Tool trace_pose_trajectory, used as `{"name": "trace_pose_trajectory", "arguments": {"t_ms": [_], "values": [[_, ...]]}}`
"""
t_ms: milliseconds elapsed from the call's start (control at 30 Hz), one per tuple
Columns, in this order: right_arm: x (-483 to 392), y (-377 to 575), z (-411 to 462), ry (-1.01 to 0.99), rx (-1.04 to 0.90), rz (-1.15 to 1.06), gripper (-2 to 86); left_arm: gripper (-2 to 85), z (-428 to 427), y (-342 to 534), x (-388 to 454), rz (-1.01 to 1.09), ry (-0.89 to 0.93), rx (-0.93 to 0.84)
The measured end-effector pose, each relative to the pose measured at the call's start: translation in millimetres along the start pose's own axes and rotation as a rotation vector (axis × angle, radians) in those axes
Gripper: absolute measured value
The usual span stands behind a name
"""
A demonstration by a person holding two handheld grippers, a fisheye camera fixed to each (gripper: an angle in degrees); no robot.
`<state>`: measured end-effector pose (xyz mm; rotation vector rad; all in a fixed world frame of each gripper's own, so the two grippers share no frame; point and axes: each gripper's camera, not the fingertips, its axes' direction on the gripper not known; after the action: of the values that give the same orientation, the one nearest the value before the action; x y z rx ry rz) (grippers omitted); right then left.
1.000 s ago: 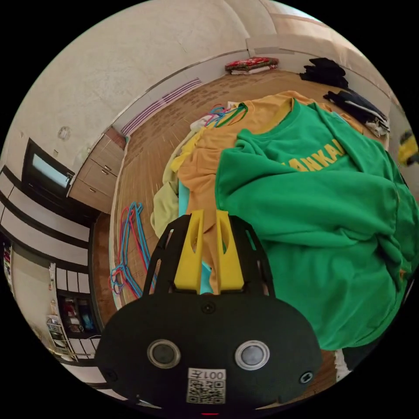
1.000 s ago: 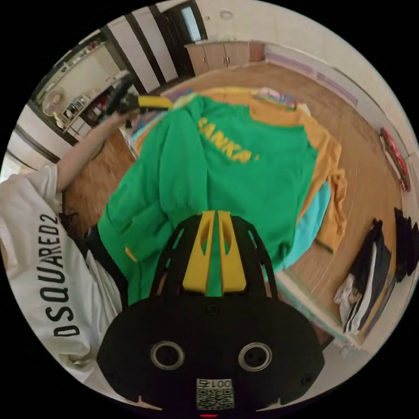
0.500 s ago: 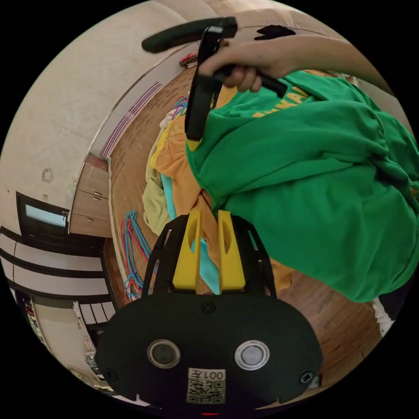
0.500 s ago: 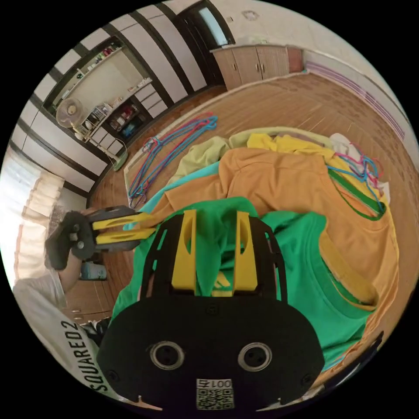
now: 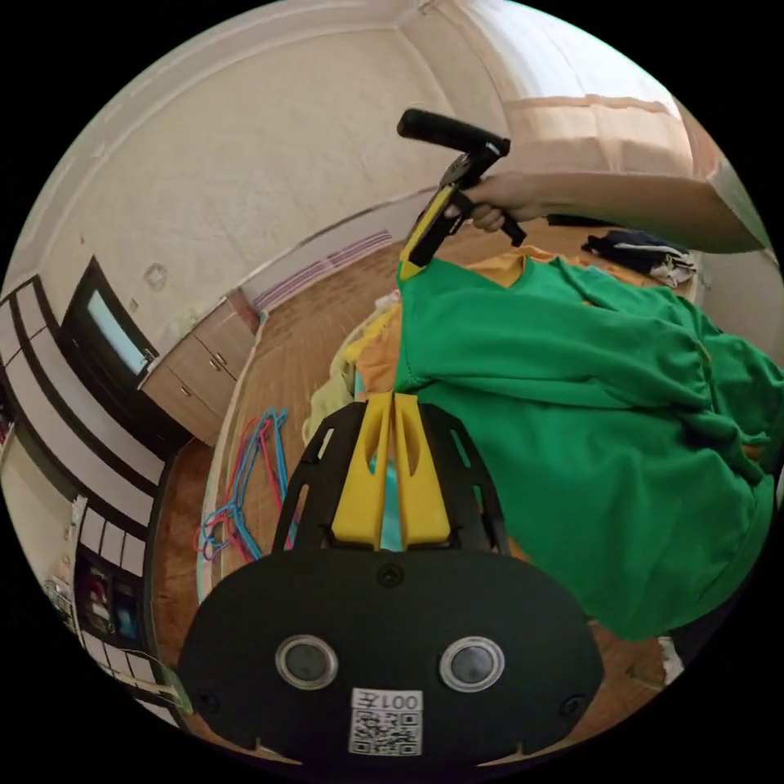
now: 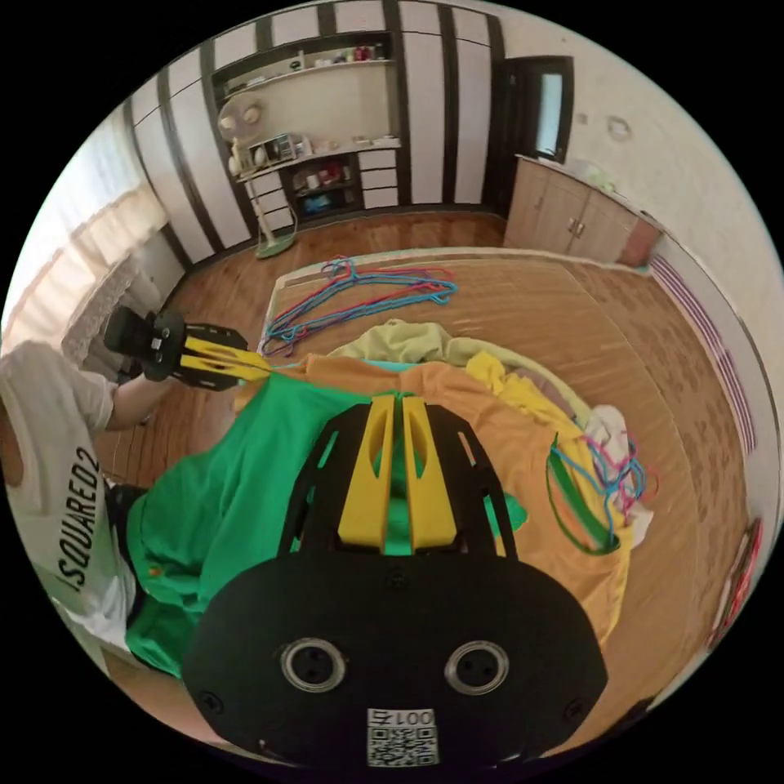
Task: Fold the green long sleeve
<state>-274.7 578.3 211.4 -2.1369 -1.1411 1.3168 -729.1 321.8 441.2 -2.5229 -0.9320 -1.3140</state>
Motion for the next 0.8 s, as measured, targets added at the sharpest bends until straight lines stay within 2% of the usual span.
{"name": "trace_pose_trajectory", "arguments": {"t_ms": [33,100,133,200,267,433,633,733,800], "values": [[1,-3,2,-0.01,-0.002,-0.015,1.0,-1.0,-3,3,2,0.003,-0.025,0.002],[6,-13,25,0.105,-0.083,-0.041,1.0,-1.0,-1,19,1,-0.037,-0.283,-0.111],[8,-14,33,0.136,-0.122,-0.047,1.0,-1.0,0,24,-4,-0.067,-0.262,-0.122],[13,-17,60,0.099,-0.17,-0.036,1.3,-0.9,-4,43,-30,-0.294,0.027,-0.007],[5,-20,78,0.129,-0.208,-0.039,1.7,-0.9,-6,42,-30,-0.324,0.059,-0.003],[-12,-27,87,0.194,-0.287,-0.028,4.4,0.1,-8,11,15,-0.118,0.102,-0.085],[-50,-2,-9,0.36,-0.272,0.004,7.4,5.6,-47,-28,92,0.196,0.122,-0.052],[-83,40,-48,0.296,-0.275,0.036,9.6,7.2,-57,-47,131,0.377,0.172,-0.046],[-116,83,-55,0.206,-0.345,0.051,13.0,8.0,-58,-59,162,0.521,0.204,-0.06]]}}
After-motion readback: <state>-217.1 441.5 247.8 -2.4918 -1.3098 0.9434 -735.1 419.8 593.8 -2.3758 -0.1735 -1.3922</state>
